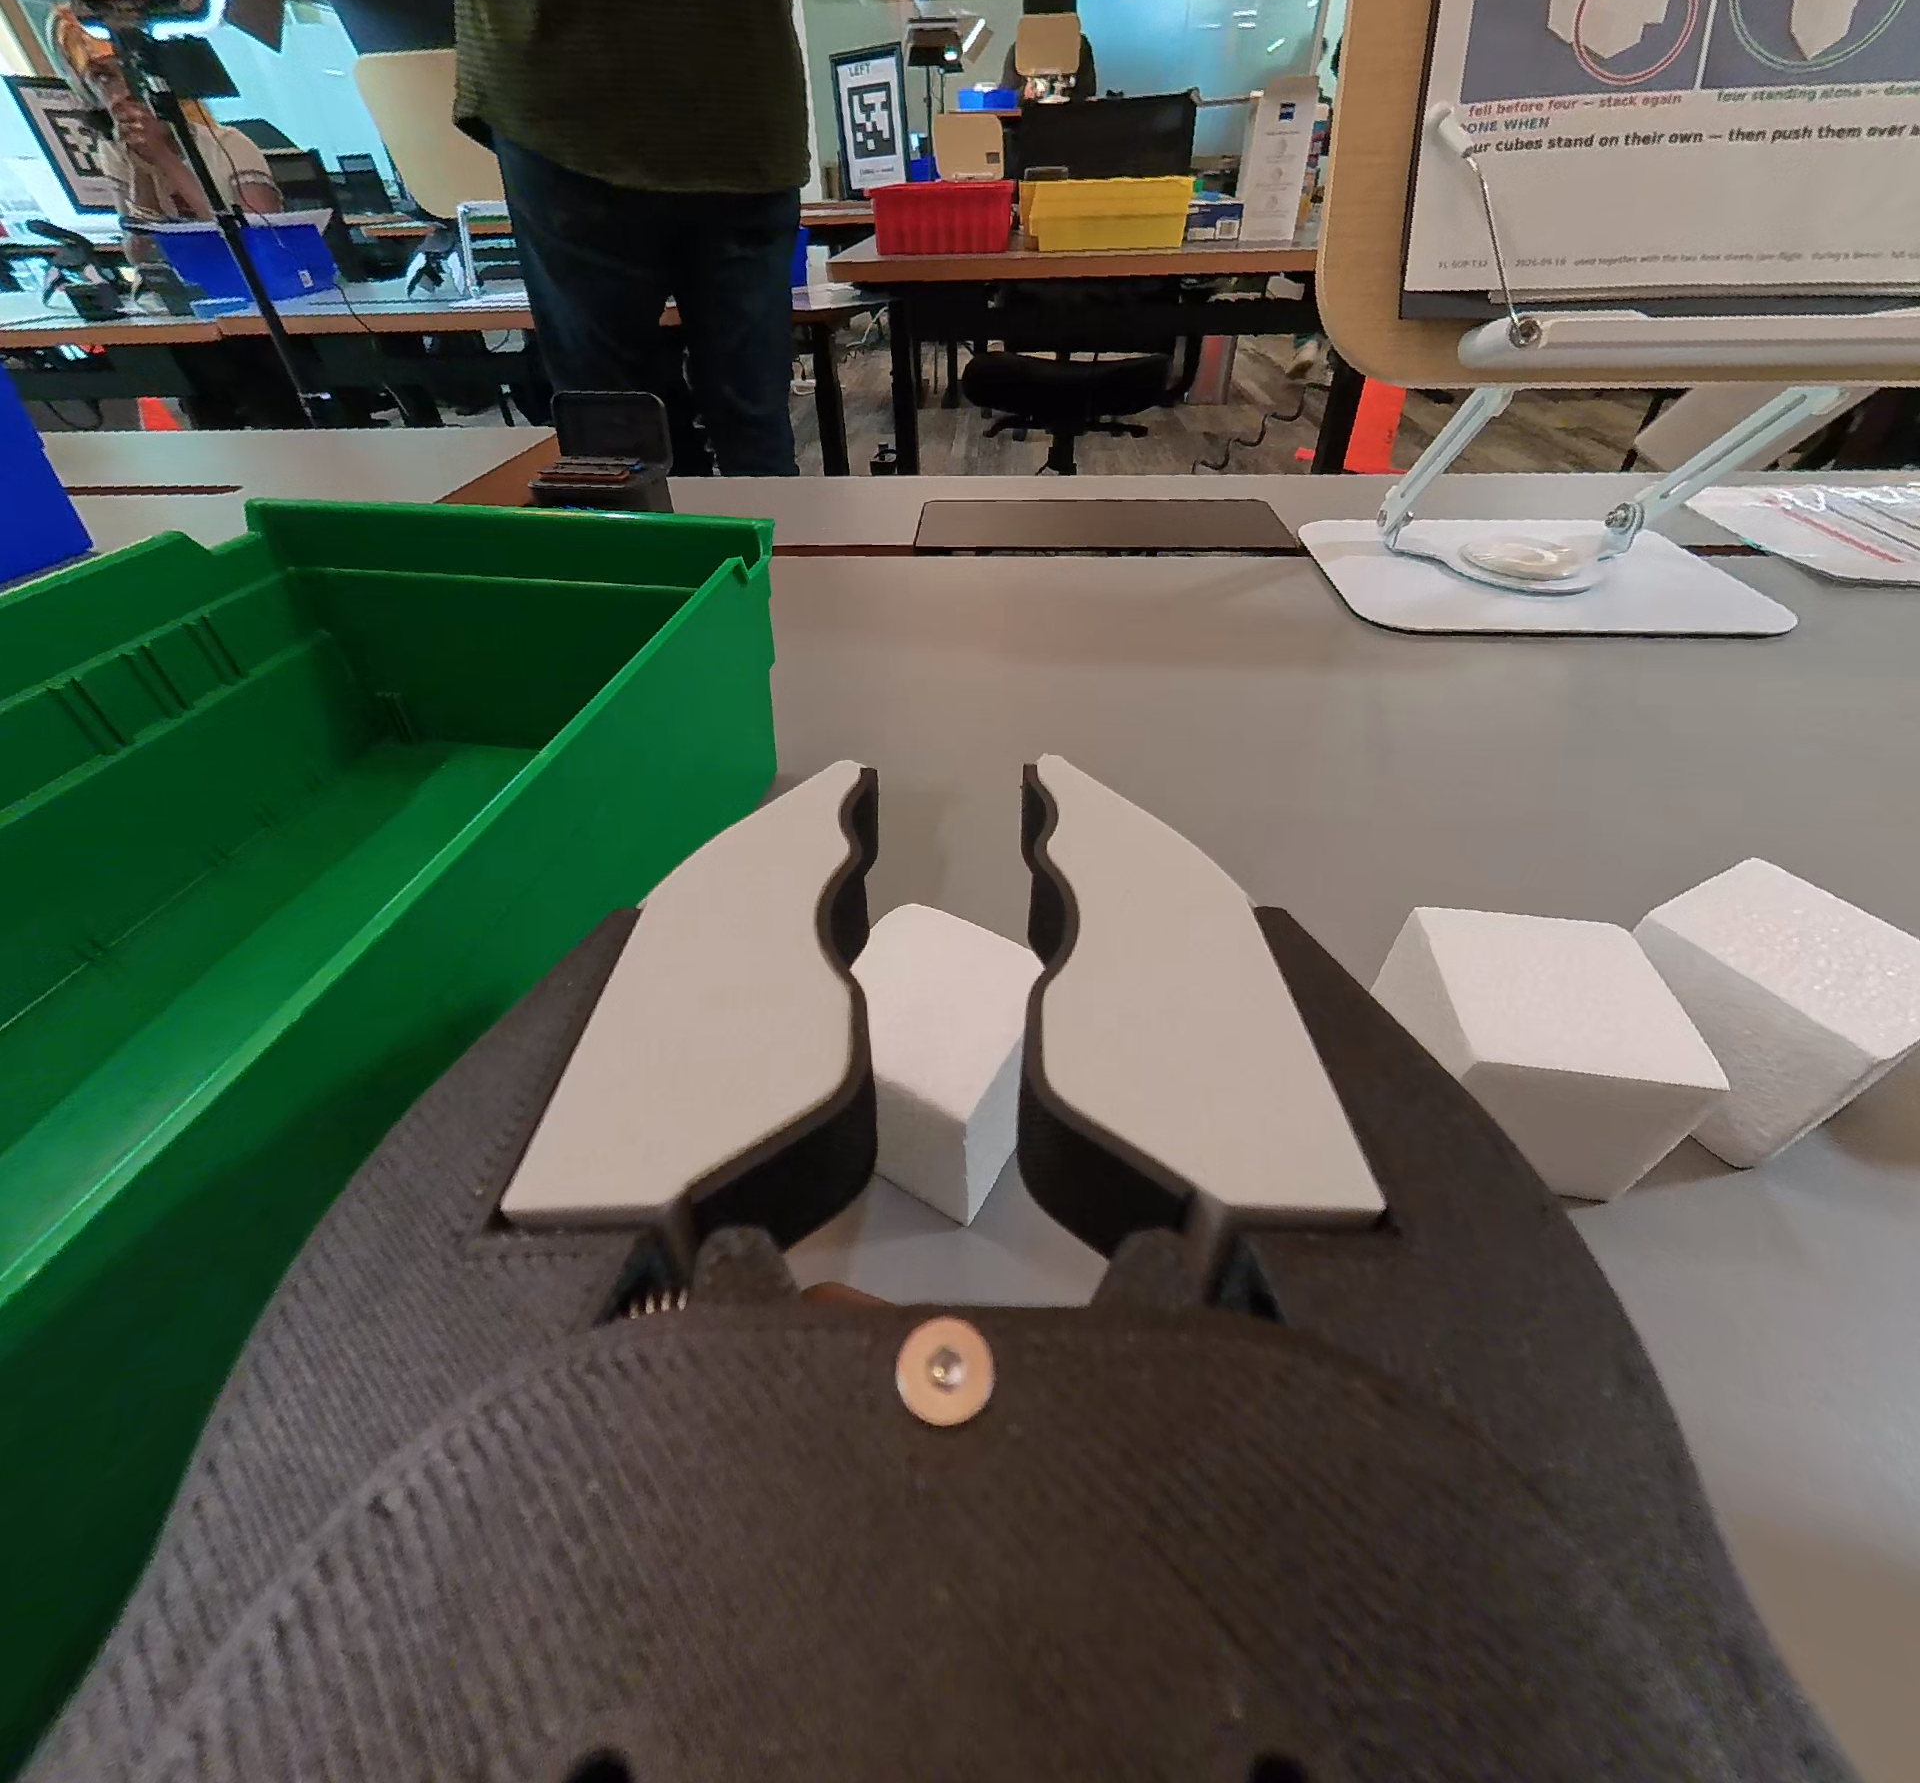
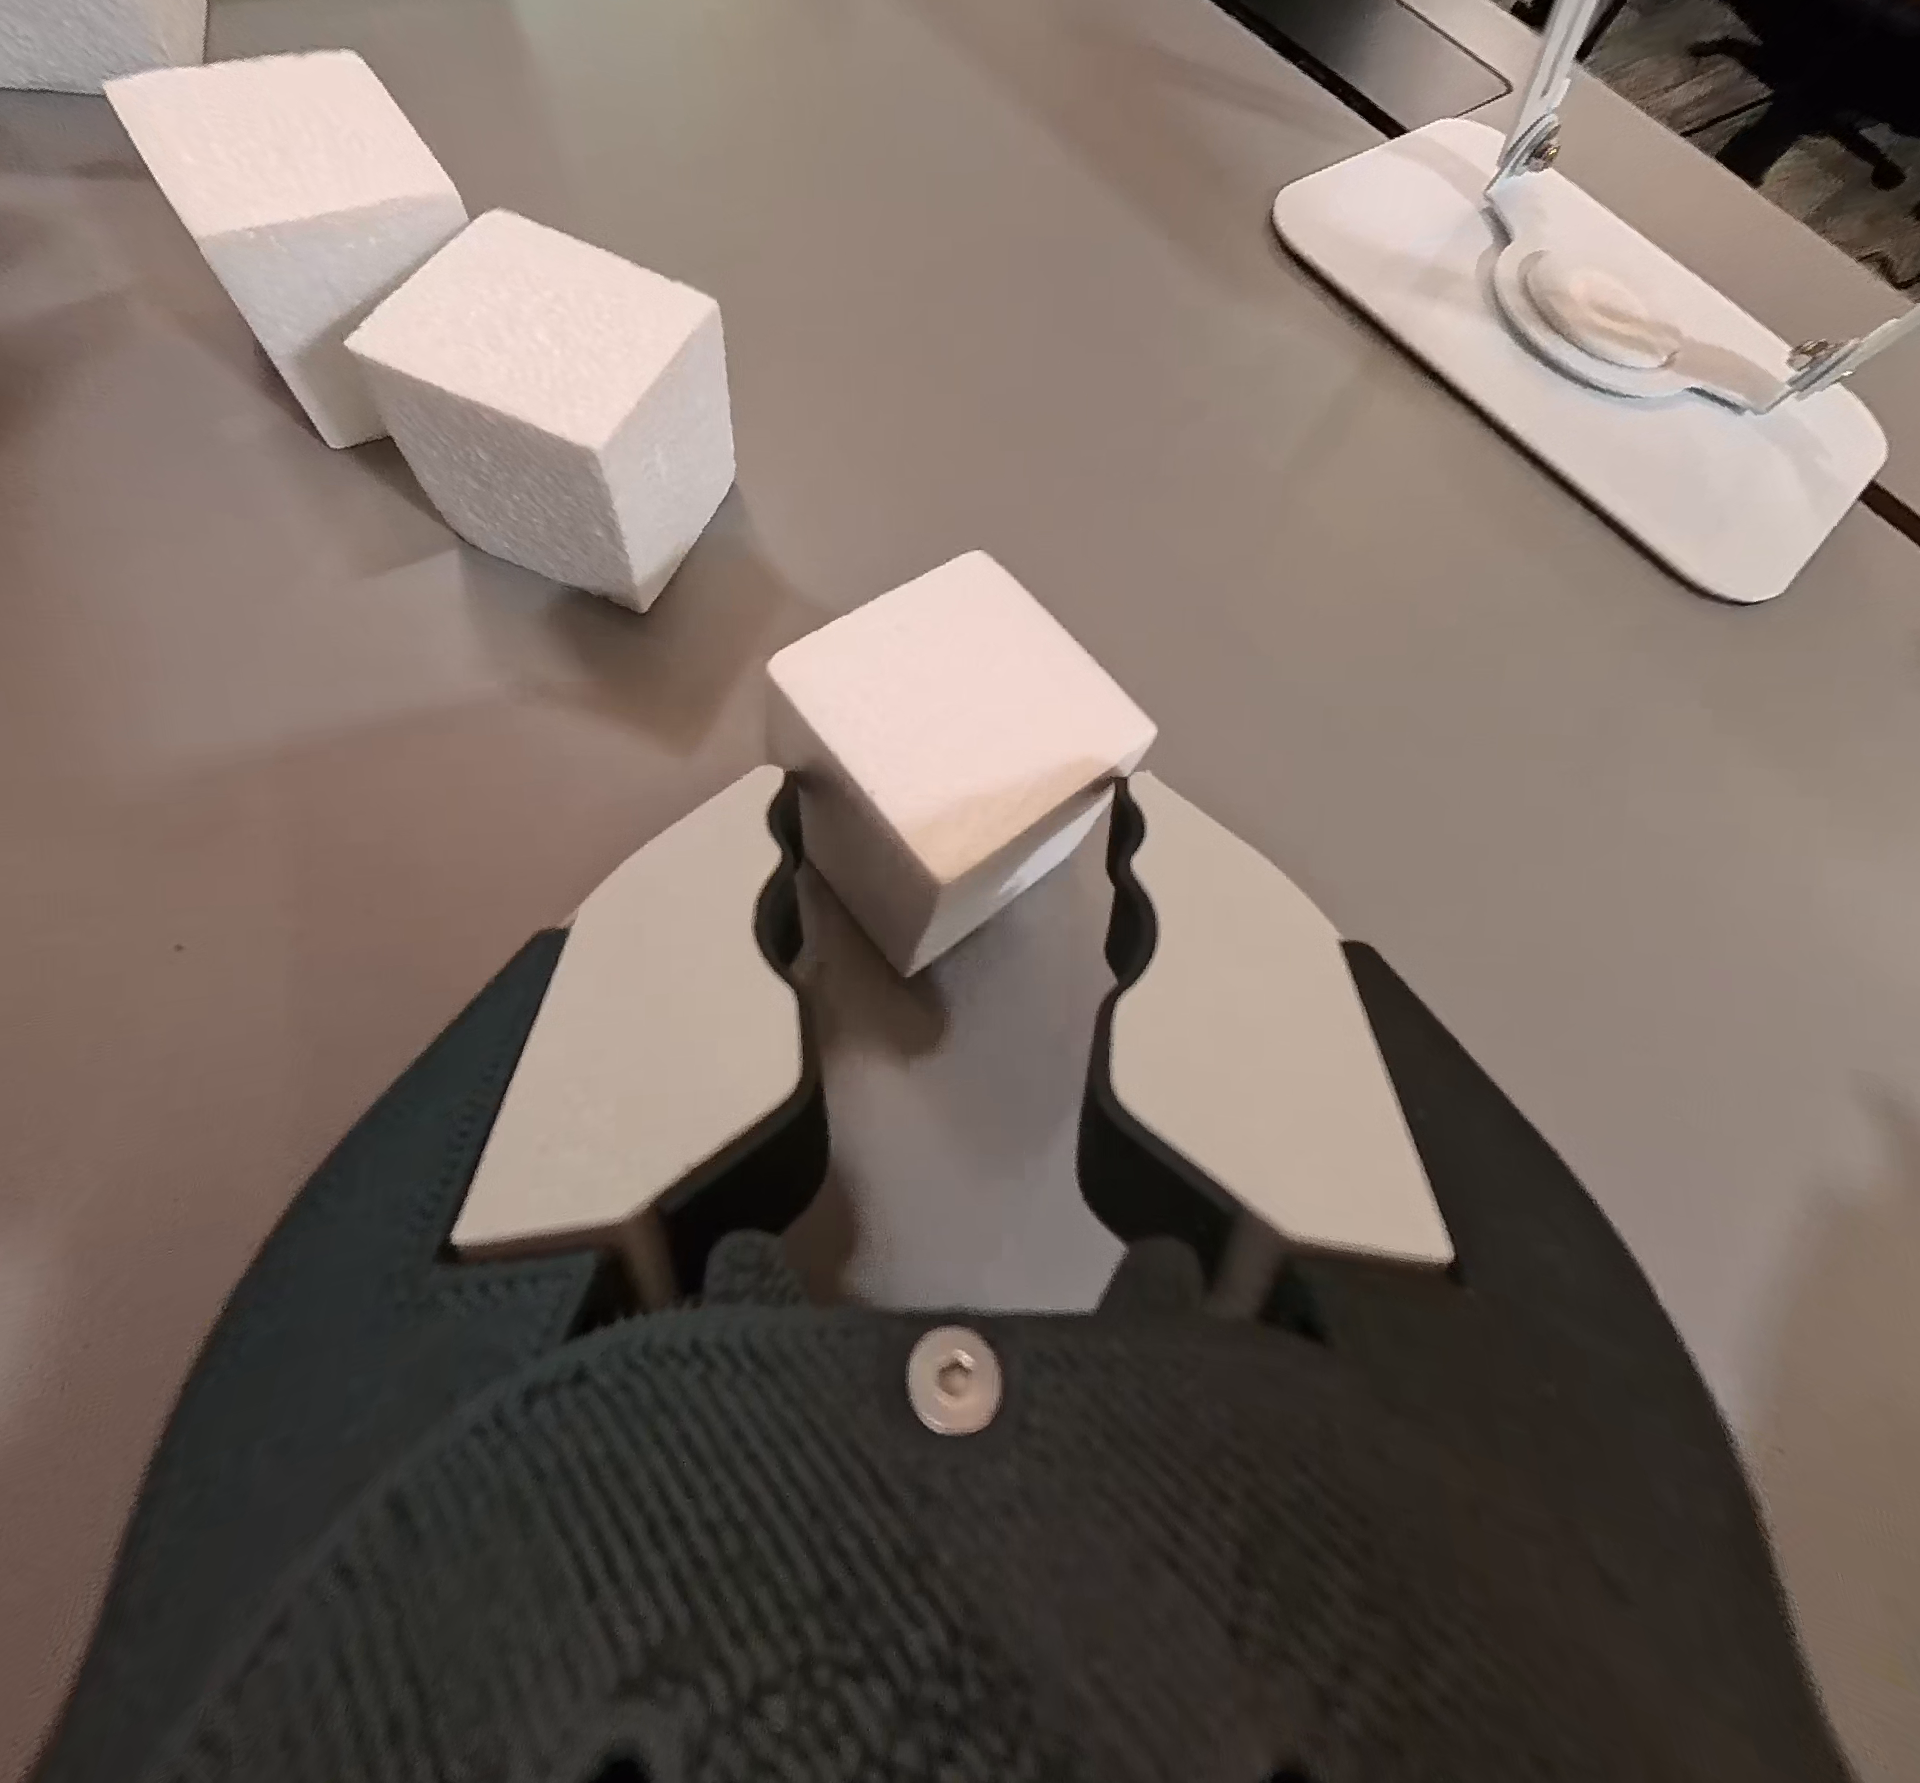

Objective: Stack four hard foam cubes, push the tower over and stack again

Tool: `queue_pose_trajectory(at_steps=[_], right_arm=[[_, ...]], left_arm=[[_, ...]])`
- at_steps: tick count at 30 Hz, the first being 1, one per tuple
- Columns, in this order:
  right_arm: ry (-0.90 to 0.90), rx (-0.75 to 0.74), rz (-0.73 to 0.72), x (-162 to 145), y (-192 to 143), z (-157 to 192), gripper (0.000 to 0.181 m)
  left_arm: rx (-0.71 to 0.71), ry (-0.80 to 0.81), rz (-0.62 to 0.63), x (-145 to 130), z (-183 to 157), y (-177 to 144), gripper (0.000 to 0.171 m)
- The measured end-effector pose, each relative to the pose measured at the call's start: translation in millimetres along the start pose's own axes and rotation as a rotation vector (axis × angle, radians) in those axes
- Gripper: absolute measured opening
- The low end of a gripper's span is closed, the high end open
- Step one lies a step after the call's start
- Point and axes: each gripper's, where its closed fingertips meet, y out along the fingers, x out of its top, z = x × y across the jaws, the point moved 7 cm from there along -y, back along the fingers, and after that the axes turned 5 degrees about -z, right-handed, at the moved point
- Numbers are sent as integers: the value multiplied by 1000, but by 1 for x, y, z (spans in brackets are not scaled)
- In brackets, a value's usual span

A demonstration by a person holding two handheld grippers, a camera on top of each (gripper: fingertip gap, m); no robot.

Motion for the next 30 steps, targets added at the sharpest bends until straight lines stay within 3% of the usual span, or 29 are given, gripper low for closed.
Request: queue_pose_trajectory(at_steps=[6, 30], right_arm=[[34, -17, -39, 8, -13, -9, 57], [21, 2, 31, -6, -1, -4, 57]], left_arm=[[0, -3, 1, 0, 1, 0, 27], [-5, 5, 3, -1, -1, 0, 27]])
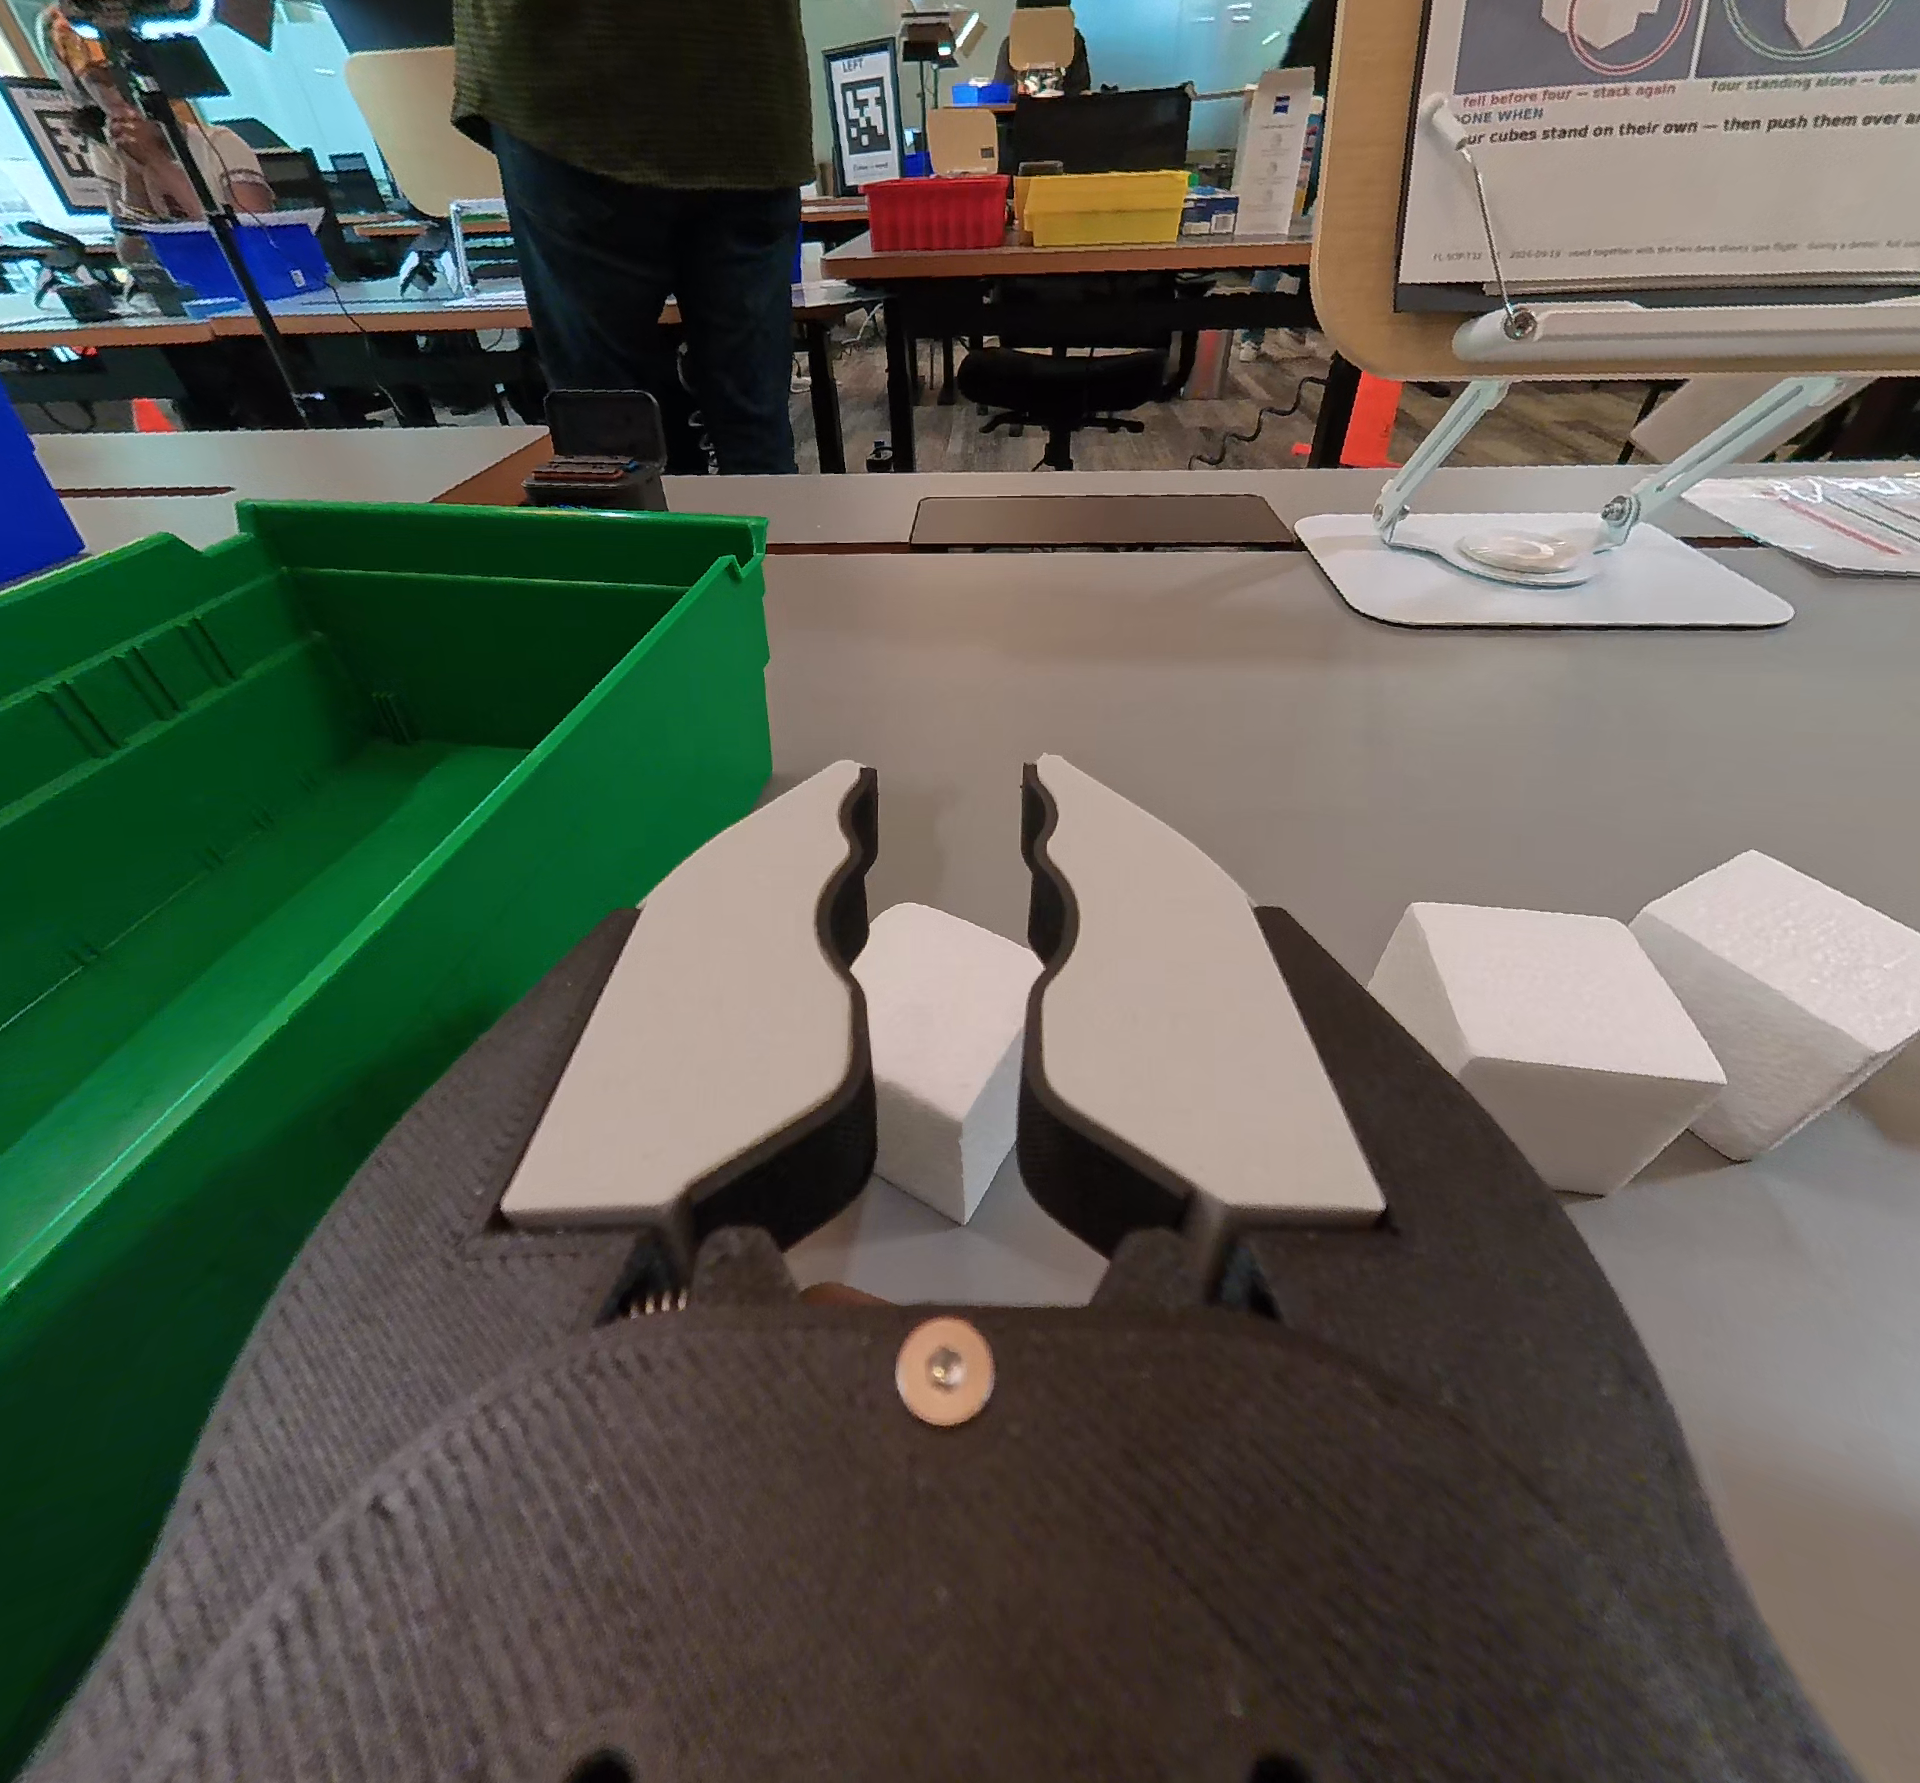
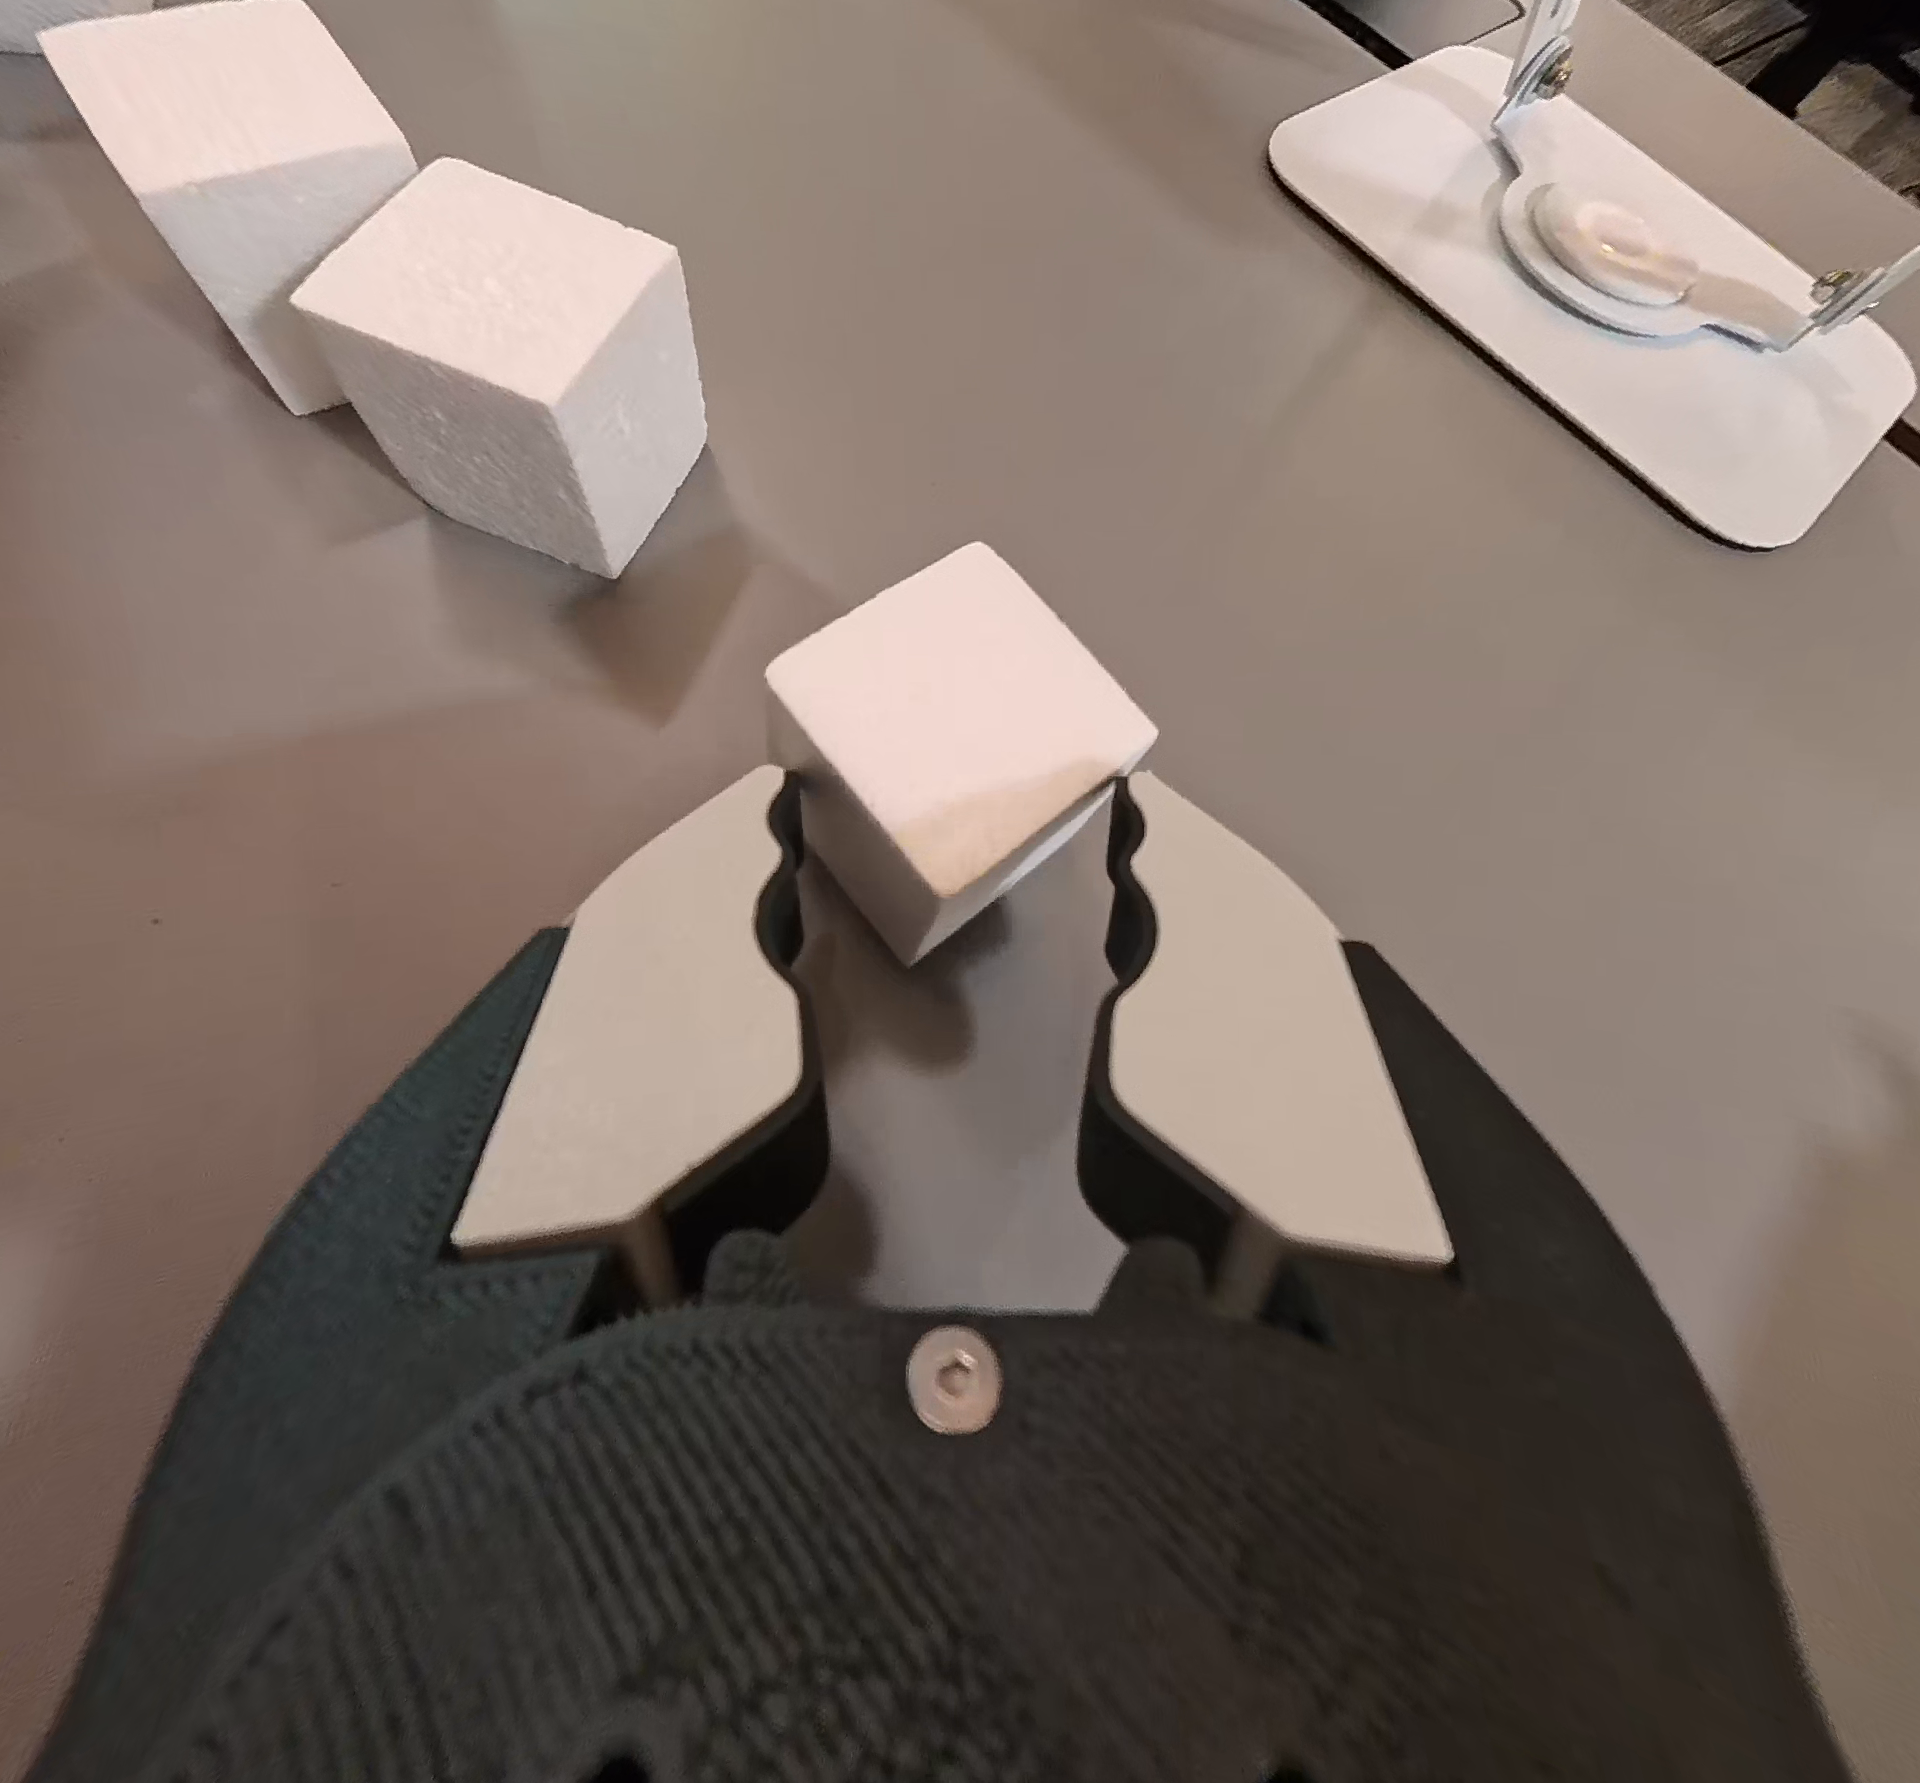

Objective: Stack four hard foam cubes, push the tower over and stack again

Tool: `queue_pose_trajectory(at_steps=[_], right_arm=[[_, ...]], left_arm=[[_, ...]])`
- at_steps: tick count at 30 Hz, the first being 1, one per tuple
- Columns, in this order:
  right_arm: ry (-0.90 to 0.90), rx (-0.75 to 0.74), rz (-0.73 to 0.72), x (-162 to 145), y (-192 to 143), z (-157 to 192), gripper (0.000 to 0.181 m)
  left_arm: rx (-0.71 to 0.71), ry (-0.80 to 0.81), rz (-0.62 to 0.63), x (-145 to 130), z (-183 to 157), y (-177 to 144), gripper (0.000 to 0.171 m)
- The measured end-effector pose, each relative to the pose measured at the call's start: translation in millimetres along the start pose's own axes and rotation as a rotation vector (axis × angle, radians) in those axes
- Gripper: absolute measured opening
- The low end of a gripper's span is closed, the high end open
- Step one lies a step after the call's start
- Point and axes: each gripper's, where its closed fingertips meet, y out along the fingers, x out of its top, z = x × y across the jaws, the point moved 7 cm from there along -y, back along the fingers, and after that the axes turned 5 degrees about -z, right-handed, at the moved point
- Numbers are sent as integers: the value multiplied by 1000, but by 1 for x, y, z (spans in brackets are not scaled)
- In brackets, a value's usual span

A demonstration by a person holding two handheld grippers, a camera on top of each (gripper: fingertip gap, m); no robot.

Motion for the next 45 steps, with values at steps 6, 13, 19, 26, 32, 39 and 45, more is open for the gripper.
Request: queue_pose_trajectory(at_steps=[6, 13, 19, 26, 32, 39, 45], right_arm=[[3, 1, -1, 0, 0, 0, 57], [2, 1, 0, 0, 0, 0, 57], [-16, 7, -22, 5, -9, -4, 64], [66, 54, -226, 47, -30, 16, 67], [-80, 104, -168, 57, -6, 79, 73], [-13, -10, -47, 64, 38, 90, 78], [-11, -28, 1, 57, 57, 94, 57]], left_arm=[[0, -2, 1, 0, 0, 0, 27], [-1, 0, 1, 0, 0, 0, 27], [2, -2, 0, 0, 0, 0, 27], [1, 1, 2, 0, -1, 1, 27], [-5, 8, 3, -1, -2, 1, 27], [-11, -4, 0, 0, -1, 1, 28], [-11, -16, 3, -1, 0, 3, 28]])
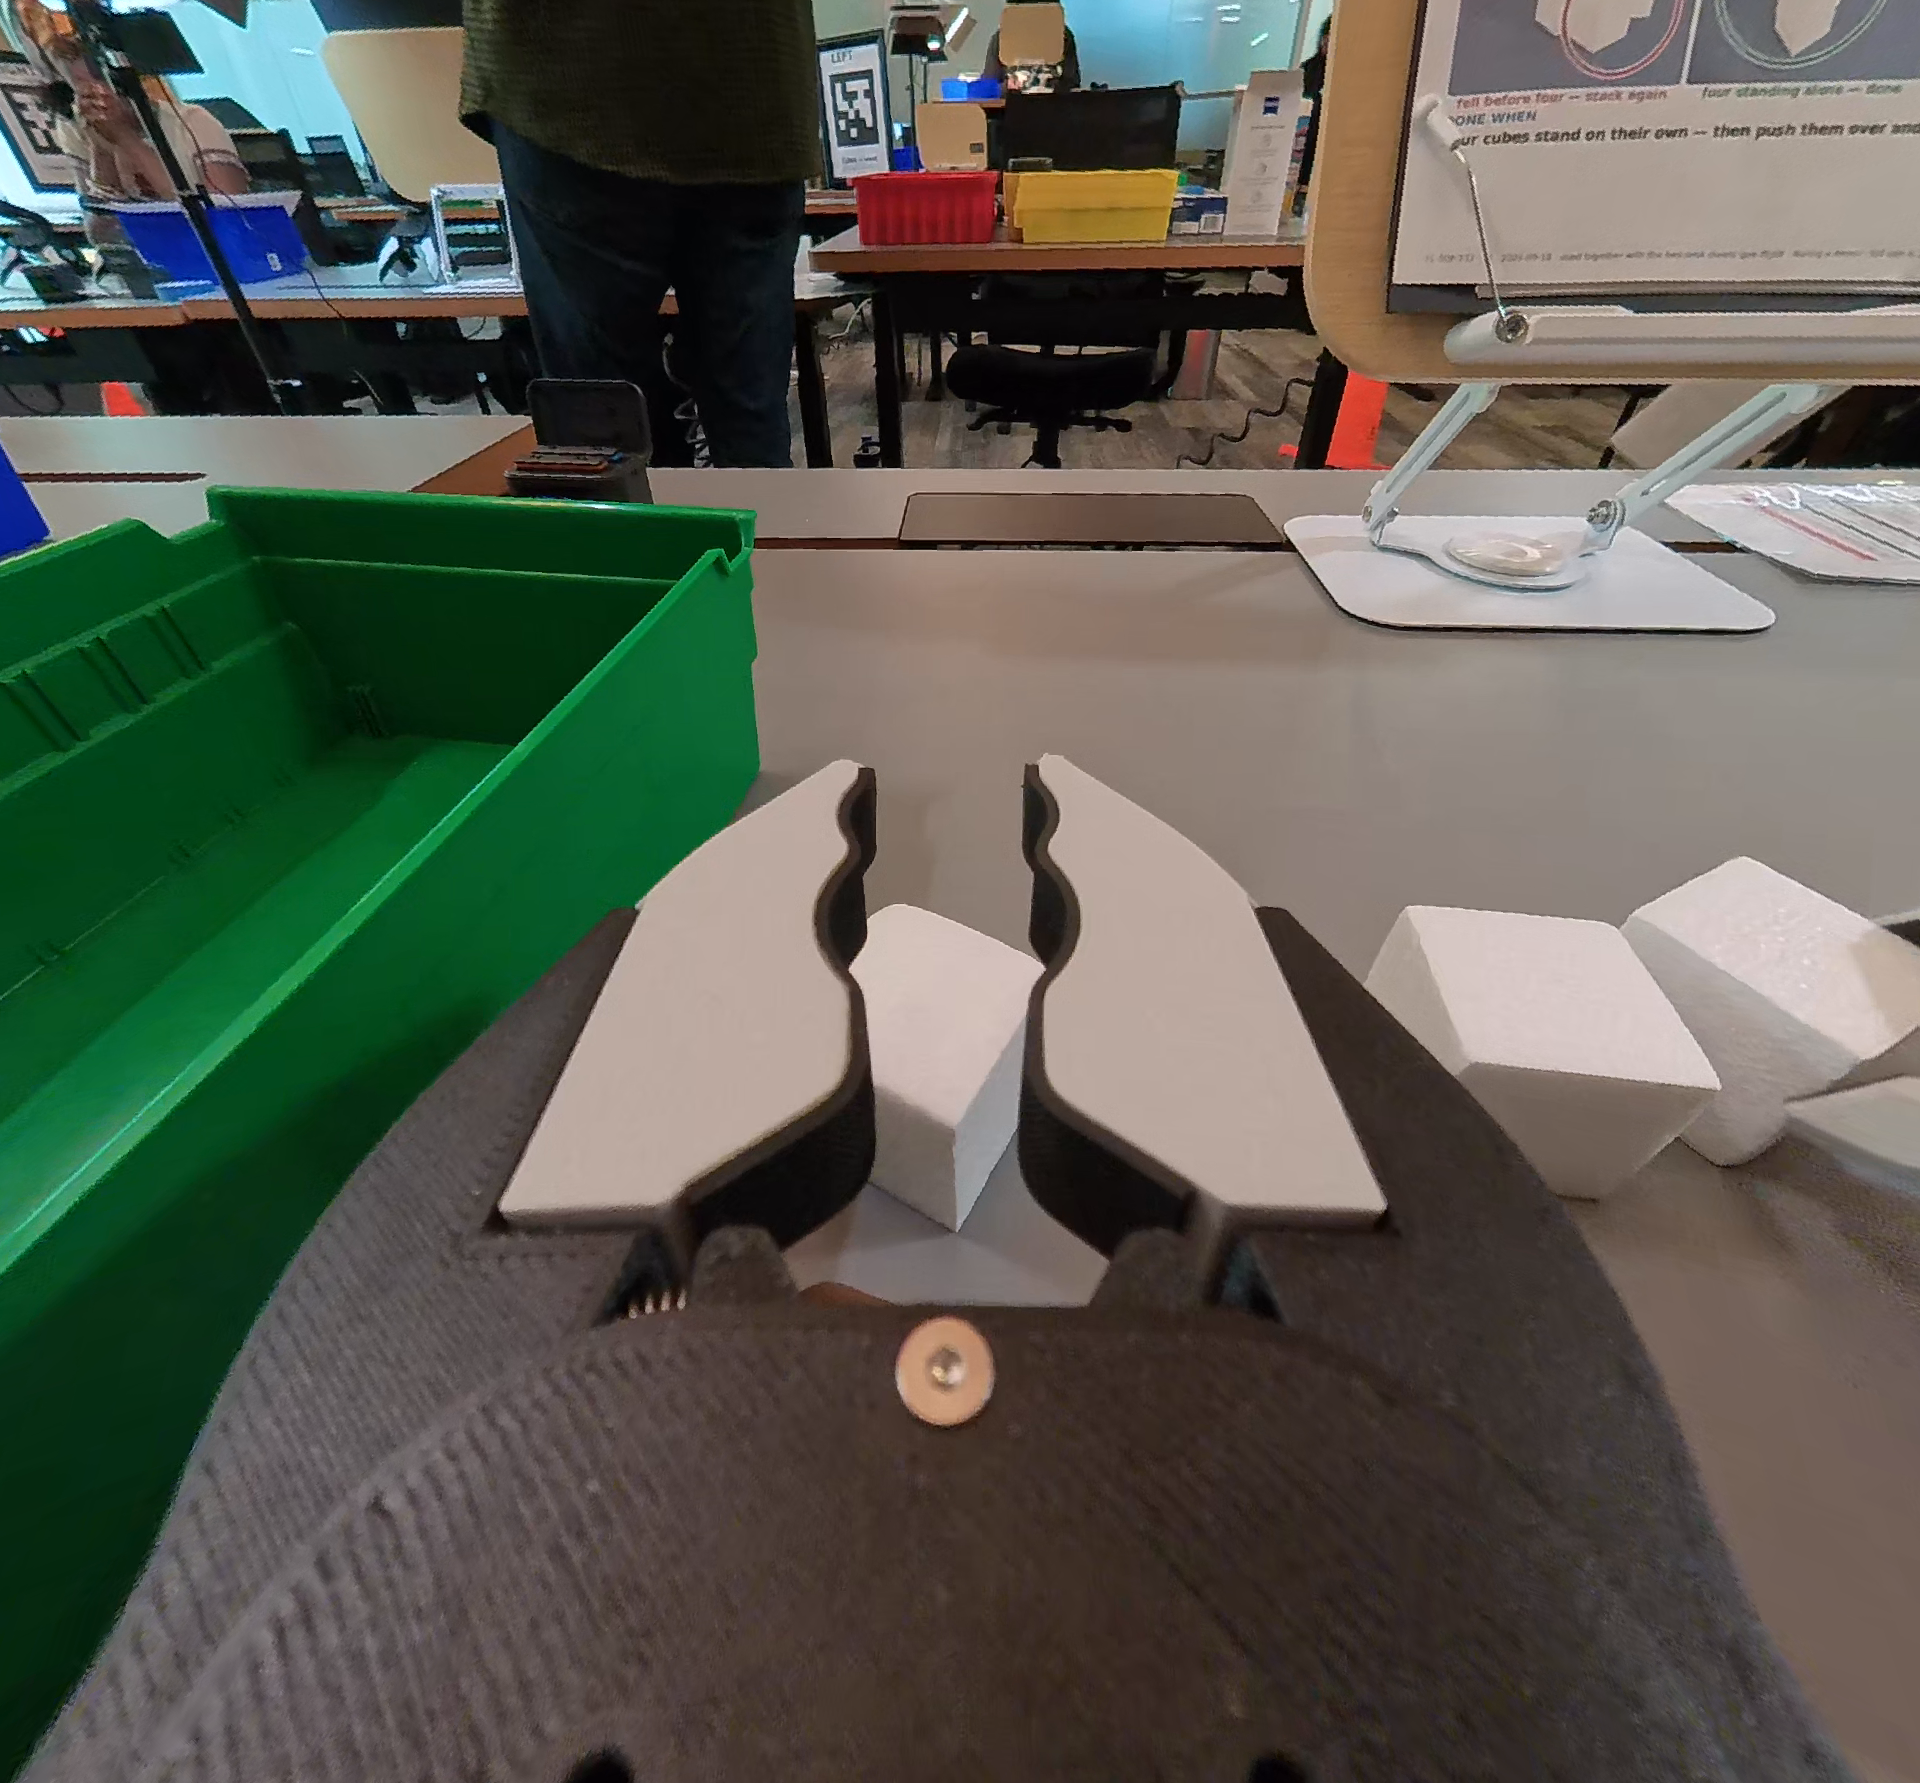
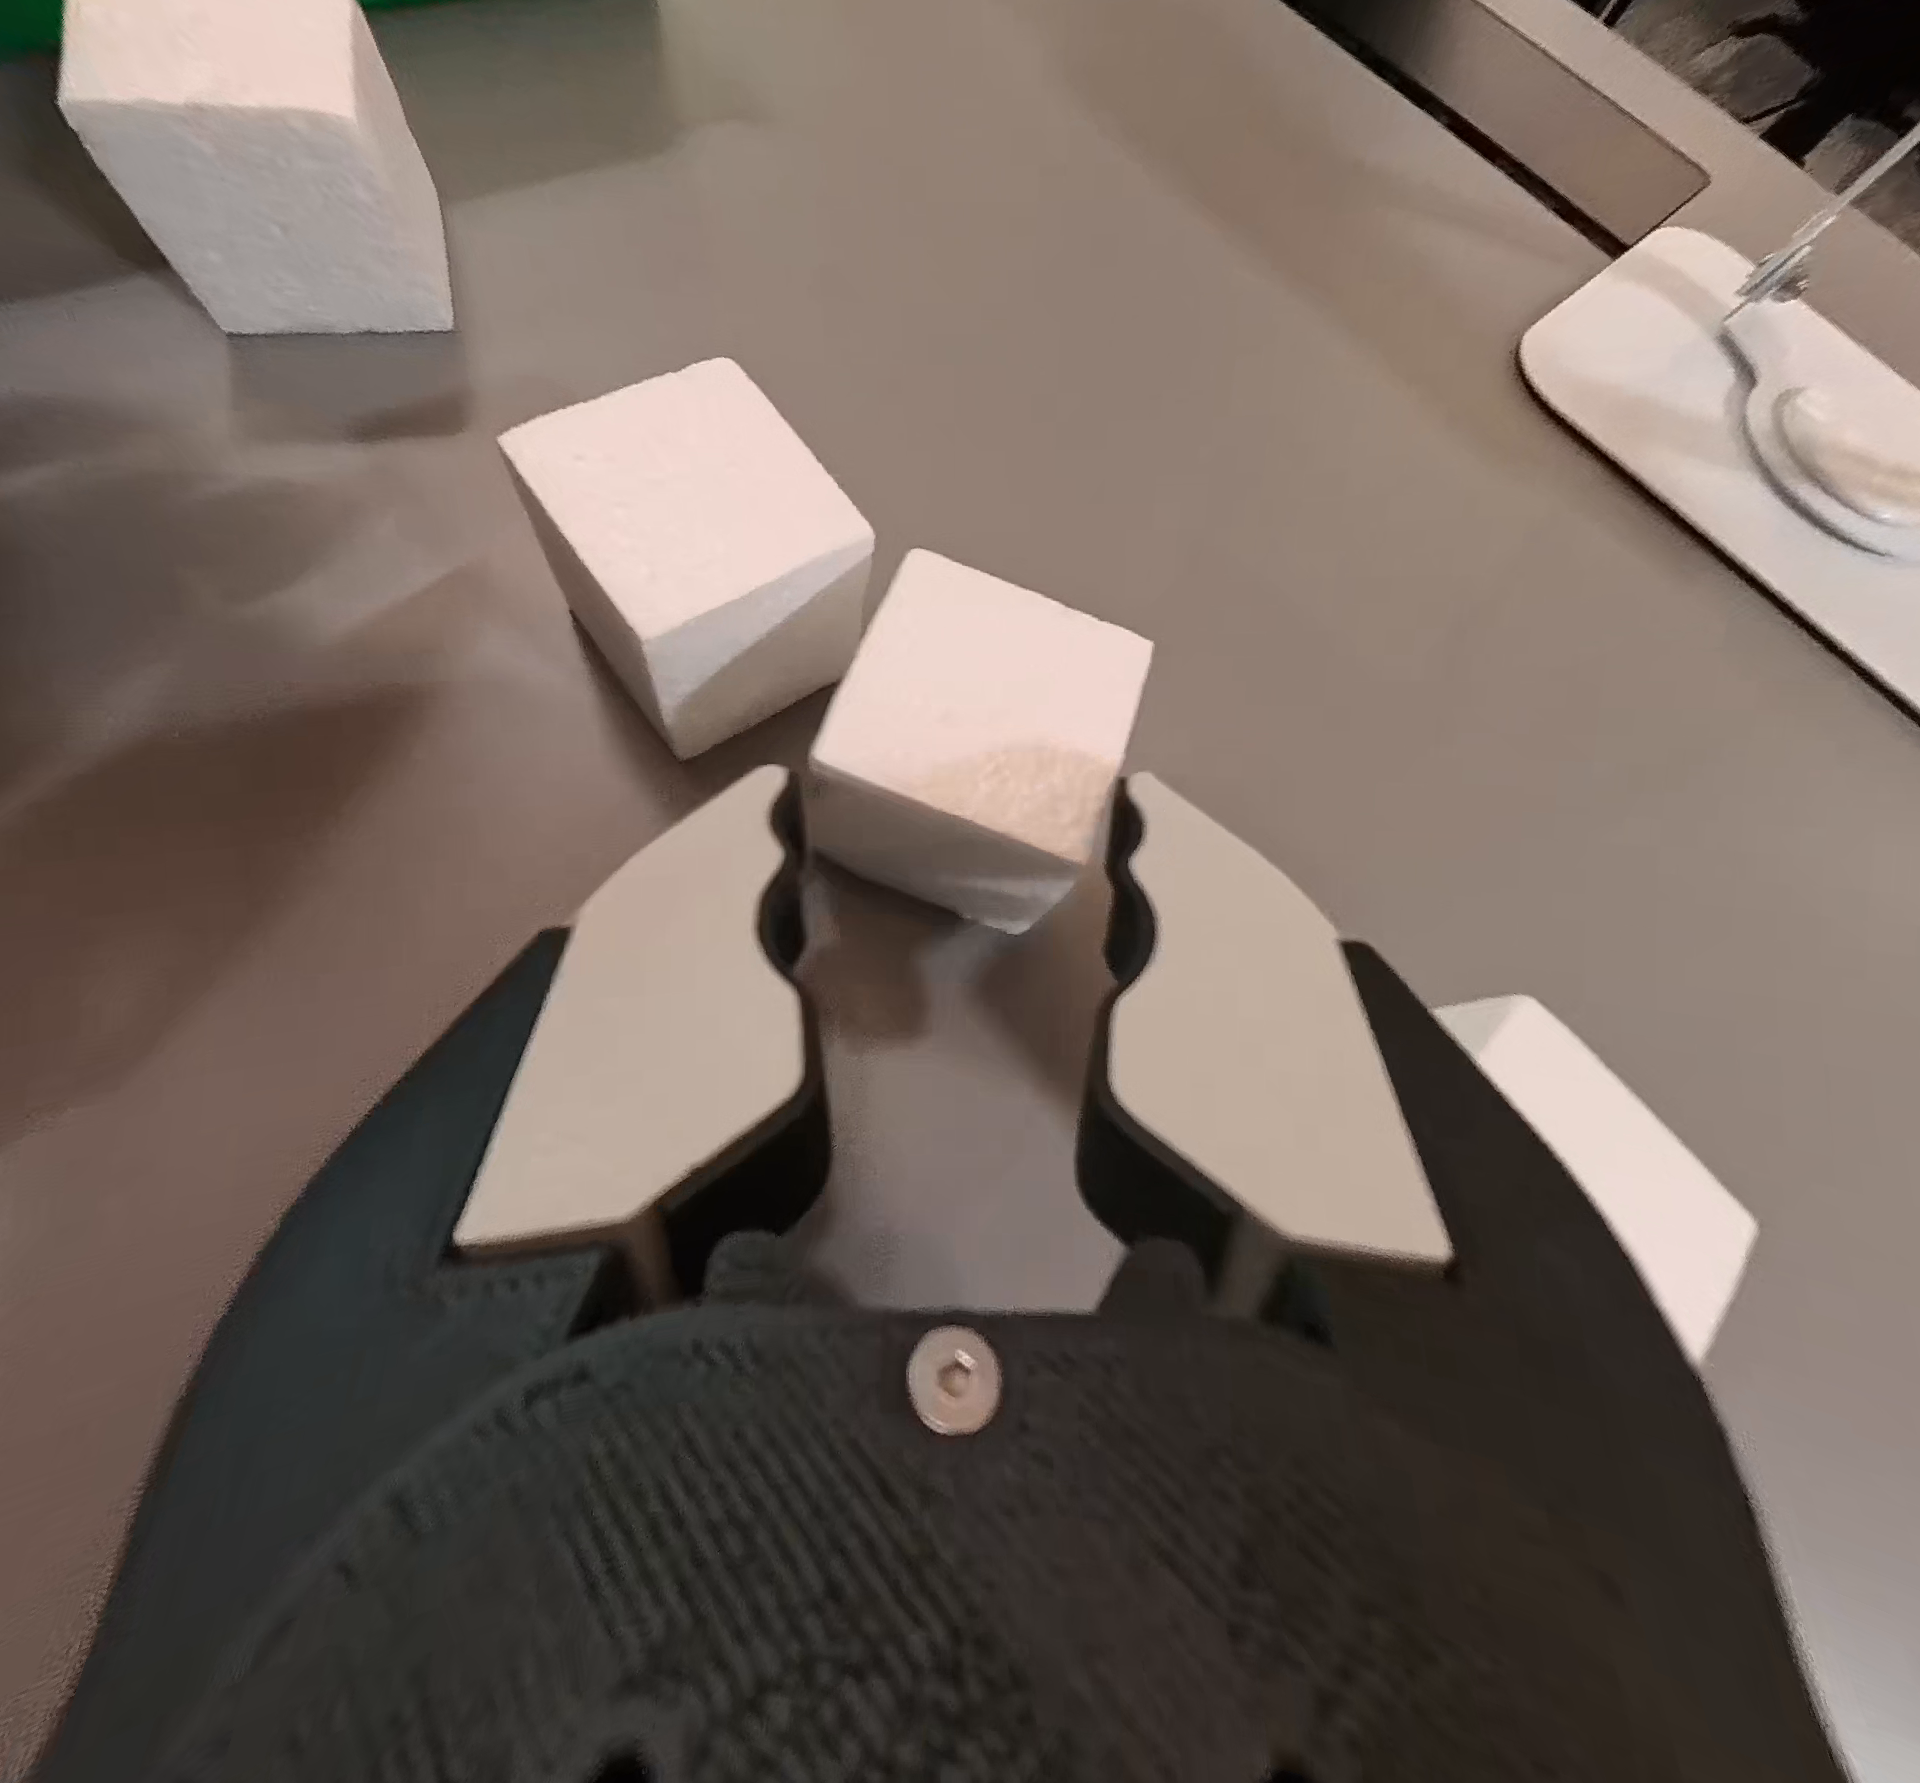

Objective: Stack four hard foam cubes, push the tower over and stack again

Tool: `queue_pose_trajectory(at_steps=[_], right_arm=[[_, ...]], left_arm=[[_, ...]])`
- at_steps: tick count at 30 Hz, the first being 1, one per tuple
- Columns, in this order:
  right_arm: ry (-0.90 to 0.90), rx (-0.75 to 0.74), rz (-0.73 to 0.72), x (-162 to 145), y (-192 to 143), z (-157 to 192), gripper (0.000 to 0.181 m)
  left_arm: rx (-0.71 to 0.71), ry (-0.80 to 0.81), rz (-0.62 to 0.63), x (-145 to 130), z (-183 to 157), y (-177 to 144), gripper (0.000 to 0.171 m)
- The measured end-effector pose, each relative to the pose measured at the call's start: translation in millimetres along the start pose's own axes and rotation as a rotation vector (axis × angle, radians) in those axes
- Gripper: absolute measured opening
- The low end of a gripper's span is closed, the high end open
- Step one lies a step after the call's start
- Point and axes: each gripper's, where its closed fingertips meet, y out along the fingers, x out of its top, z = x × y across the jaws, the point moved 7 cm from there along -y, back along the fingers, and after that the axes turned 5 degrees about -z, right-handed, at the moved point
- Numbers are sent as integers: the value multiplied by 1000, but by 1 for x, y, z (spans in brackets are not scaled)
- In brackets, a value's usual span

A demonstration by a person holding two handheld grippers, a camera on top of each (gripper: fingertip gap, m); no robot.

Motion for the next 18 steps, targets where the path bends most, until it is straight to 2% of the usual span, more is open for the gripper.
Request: queue_pose_trajectory(at_steps=[4, 6, 9, 11, 13, 16, 18], right_arm=[[-30, -7, -53, 6, -23, -9, 54], [-13, 19, -109, 14, -52, -16, 54], [0, 148, -240, 21, -106, -21, 54], [-51, 301, -252, 6, -134, -19, 54], [-109, 402, -231, -24, -150, -21, 54], [-129, 412, -113, -64, -150, -41, 54], [-84, 442, -104, -70, -147, -50, 54]], left_arm=[[2, 0, 0, 0, 0, 0, 28], [5, 6, 0, 0, 0, 0, 28], [5, 4, -1, 0, 1, -1, 28], [3, 2, 2, 0, 1, -1, 28], [-3, 0, 7, -1, -1, 0, 28], [-8, 14, 4, 1, -5, -1, 28], [-12, 35, -3, 2, -8, -1, 28]])
